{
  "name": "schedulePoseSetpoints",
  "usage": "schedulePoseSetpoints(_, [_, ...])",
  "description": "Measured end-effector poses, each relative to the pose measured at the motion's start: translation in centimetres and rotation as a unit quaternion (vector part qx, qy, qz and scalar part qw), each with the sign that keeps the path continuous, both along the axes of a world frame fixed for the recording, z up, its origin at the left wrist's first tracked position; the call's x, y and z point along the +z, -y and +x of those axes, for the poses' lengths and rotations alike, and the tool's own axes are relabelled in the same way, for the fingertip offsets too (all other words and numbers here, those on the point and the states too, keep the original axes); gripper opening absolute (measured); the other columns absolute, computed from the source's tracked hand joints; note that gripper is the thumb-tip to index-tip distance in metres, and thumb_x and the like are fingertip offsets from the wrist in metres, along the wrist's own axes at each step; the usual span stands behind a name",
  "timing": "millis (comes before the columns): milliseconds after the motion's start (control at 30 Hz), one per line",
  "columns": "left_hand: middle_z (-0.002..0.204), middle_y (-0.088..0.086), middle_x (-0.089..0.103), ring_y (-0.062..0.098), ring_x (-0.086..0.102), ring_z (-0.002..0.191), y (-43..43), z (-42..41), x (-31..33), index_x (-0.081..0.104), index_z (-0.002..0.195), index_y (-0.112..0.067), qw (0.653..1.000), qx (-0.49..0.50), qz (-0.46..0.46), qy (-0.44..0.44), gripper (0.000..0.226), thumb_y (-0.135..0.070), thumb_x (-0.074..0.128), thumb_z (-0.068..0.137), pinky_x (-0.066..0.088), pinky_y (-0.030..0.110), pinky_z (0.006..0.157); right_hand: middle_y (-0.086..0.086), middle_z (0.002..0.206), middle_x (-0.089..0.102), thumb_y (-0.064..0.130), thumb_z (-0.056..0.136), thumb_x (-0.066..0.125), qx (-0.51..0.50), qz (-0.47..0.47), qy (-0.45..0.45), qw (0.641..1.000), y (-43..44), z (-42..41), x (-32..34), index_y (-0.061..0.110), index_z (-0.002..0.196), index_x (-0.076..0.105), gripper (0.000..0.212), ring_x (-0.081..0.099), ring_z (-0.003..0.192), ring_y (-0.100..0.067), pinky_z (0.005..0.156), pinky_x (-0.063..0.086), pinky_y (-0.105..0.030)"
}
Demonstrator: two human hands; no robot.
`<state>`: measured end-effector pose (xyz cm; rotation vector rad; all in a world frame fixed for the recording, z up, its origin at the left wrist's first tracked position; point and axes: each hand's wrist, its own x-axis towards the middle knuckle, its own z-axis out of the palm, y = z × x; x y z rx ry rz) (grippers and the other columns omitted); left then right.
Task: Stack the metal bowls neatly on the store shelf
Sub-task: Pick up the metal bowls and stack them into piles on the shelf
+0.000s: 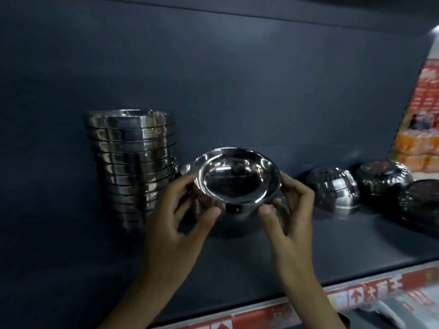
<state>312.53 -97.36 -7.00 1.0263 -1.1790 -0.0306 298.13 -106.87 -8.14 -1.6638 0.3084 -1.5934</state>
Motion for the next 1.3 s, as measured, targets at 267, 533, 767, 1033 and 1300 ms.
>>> schedulePoseSetpoints(267, [0.163, 0.002, 0.022, 0.012, 0.018, 0.151, 4.7, 2.5, 0.5, 0.030, 0.151, -0.029, 0.975, 0.161, 0.014, 0.150, 0.061, -0.036, 0.052, 0.095, 0.024, 0.035, 0.122, 0.017, 0.156, 0.036, 0.058, 0.085, 0.055, 0.011, 0.004, -0.116, 0.993, 3.6, 5.7, 2.2, 0.026, 0.158, 0.002, 0.096, 0.034, 0.142, 0.003, 0.118, 0.031, -0.028])
schedulePoseSetpoints(533, [0.167, 0.004, 0.006, -0.001, 0.007, 0.151, 6.5, 3.4, -0.7, 0.020, 0.154, -0.039, 0.960, 0.184, 0.064, 0.200, 0.061, -0.043, 0.044, 0.098, 0.010, 0.011, 0.117, 0.027, 0.158, 0.018, 0.066, 0.087, 0.042, 0.012, 0.011, -0.177, 0.984, 7.5, 7.5, 1.8, 0.037, 0.156, -0.006, 0.089, 0.018, 0.142, 0.016, 0.110, 0.018, -0.006])
schedulePoseSetpoints(767, [0.156, -0.012, -0.038, 0.000, -0.031, 0.144, 5.9, 2.5, -2.3, -0.013, 0.142, -0.066, 0.930, 0.208, 0.191, 0.234, 0.062, -0.079, 0.009, 0.085, -0.008, 0.019, 0.114, 0.032, 0.158, 0.015, 0.054, 0.098, 0.039, 0.021, 0.031, -0.214, 0.976, 8.5, 8.2, -0.8, 0.036, 0.157, 0.008, 0.069, 0.013, 0.142, 0.019, 0.120, 0.015, -0.016])
schedulePoseSetpoints(1033, [0.154, -0.011, -0.041, -0.005, -0.034, 0.137, 5.1, 1.5, -3.0, -0.017, 0.140, -0.065, 0.910, 0.231, 0.228, 0.256, 0.066, -0.074, 0.014, 0.083, -0.007, 0.014, 0.108, 0.027, 0.162, 0.004, 0.047, 0.098, 0.039, -0.003, 0.000, -0.228, 0.974, 7.6, 8.0, -1.0, 0.039, 0.154, 0.006, 0.065, 0.001, 0.146, 0.016, 0.114, 0.005, -0.004])
schedulePoseSetpoints(1300, [0.153, 0.005, 0.028, 0.019, 0.034, 0.140, 4.7, 1.0, -2.3, 0.044, 0.142, -0.029, 0.924, 0.201, 0.127, 0.300, 0.052, -0.047, 0.043, 0.093, 0.032, 0.031, 0.108, 0.013, 0.143, 0.048, 0.009, 0.095, 0.057, -0.124, -0.077, -0.204, 0.968, 7.9, 3.3, -0.9, 0.023, 0.145, 0.044, 0.053, 0.044, 0.133, -0.002, 0.111, 0.039, -0.028])
